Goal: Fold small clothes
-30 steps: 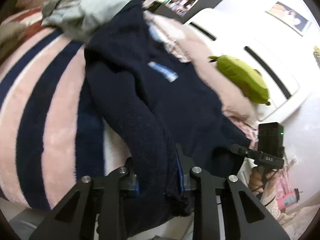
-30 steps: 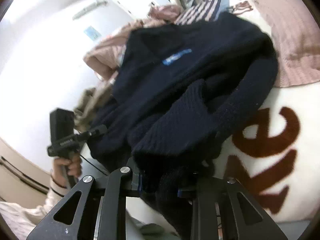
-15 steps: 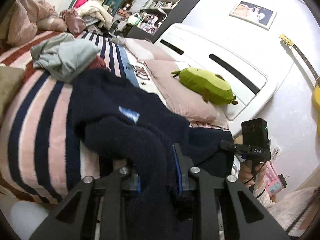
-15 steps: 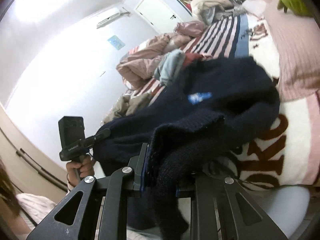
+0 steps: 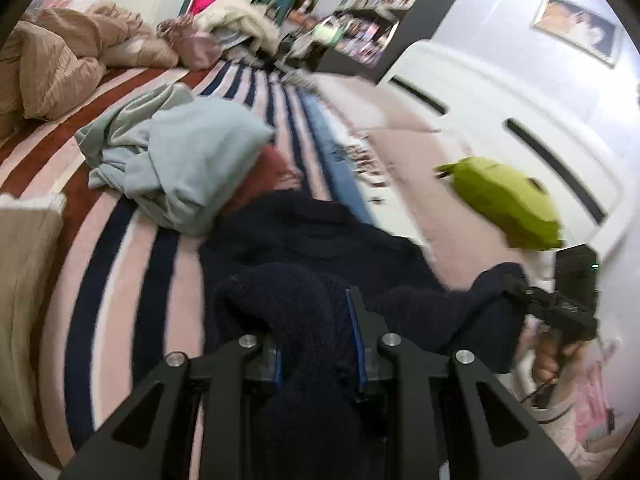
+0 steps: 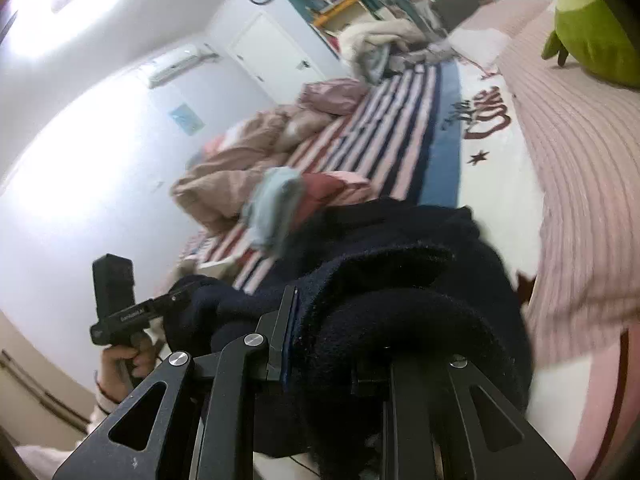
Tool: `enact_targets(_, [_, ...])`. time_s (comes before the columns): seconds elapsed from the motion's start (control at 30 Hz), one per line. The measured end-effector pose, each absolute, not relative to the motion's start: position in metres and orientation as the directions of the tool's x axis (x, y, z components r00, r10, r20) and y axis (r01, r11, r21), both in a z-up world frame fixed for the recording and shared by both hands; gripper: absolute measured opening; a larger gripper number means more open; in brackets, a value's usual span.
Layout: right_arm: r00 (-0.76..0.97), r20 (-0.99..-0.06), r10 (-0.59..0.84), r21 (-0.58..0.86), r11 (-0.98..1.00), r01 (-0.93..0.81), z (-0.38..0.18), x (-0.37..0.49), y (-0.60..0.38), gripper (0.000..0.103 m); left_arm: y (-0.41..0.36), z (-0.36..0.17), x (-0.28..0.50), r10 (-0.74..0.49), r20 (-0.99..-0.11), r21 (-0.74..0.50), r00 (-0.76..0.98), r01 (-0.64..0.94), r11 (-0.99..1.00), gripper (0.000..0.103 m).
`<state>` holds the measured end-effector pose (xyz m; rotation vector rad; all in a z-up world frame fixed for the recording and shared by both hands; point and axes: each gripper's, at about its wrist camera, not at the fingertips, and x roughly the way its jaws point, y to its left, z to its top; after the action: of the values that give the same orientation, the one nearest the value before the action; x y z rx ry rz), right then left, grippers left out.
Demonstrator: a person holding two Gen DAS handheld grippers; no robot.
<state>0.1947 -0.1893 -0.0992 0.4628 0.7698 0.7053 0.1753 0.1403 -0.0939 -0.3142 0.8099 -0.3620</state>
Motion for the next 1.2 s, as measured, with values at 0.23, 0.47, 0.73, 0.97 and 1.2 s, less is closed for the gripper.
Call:
enact_targets(0.23, [0.448, -0.658, 0.605, 0.499, 0.796, -0.342, -0.143, 0.256, -0.178, 0.015, 0.138, -0.145, 0.252, -0.404, -0.739, -0.39, 0.539, 0.146, 0.909, 0.026])
enact_targets(0.47, [0.401, -0.672, 0.622, 0.519, 0.783, -0.343, -0.174, 0.266, -0.183, 0.018, 0.131, -0.163, 0.268, -0.384, -0.789, -0.377, 0.48, 0.115, 0.919, 0.028])
enact_targets(0.73, [0.42, -0.666, 0.616, 0.478, 0.786, -0.394, -0.156, 0.24, -0.182, 0.043, 0.13, -0.137, 0.243, -0.422, -0.76, -0.406, 0.494, 0.146, 0.902, 0.06])
enact_targets(0.97, [0.464, -0.663, 0.588, 0.41, 0.804, -0.431, -0.133, 0.197, -0.196, 0.062, 0.13, -0.098, 0.19, -0.399, -0.735, -0.347, 0.547, 0.203, 0.916, 0.077])
enact_targets(1.2, [0.511, -0.682, 0.523, 0.323, 0.842, -0.432, -0.115, 0.16, -0.213, 0.063, 0.153, -0.065, 0.136, -0.399, -0.681, -0.34, 0.614, 0.217, 0.915, 0.084])
